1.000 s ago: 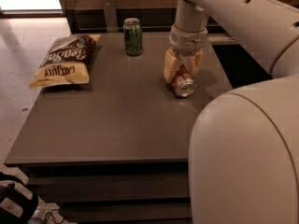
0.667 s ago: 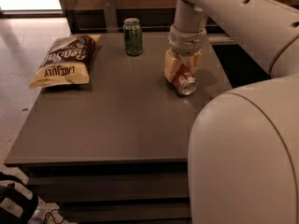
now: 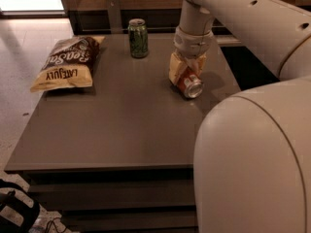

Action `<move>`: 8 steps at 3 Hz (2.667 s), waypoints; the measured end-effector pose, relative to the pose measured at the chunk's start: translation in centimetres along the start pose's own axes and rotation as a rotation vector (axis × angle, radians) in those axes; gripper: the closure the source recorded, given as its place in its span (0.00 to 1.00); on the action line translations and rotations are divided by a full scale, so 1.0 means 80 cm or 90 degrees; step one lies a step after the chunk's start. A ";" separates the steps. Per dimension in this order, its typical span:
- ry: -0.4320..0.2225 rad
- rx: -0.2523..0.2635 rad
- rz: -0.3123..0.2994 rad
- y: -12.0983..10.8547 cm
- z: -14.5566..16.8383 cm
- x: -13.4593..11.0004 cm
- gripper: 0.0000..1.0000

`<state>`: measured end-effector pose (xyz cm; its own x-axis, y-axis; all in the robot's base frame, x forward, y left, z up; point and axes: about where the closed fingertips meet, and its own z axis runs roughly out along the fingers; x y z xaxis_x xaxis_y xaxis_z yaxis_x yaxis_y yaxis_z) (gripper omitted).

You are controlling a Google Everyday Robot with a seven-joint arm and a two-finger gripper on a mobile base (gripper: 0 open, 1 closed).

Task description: Place coke can upright

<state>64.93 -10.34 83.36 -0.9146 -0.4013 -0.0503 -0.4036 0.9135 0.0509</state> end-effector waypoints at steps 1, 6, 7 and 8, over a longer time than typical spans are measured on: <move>0.000 0.000 0.000 0.000 0.000 0.000 1.00; -0.368 -0.135 -0.162 -0.113 -0.128 0.045 1.00; -0.453 -0.152 -0.224 -0.118 -0.150 0.049 1.00; -0.544 -0.156 -0.281 -0.114 -0.171 0.058 1.00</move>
Offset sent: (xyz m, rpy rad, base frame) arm -0.0082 -0.0388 0.0341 0.0463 -0.1276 0.0557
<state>64.00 -21.41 96.33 -0.3938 -0.4308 -0.8120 -0.7856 0.6163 0.0540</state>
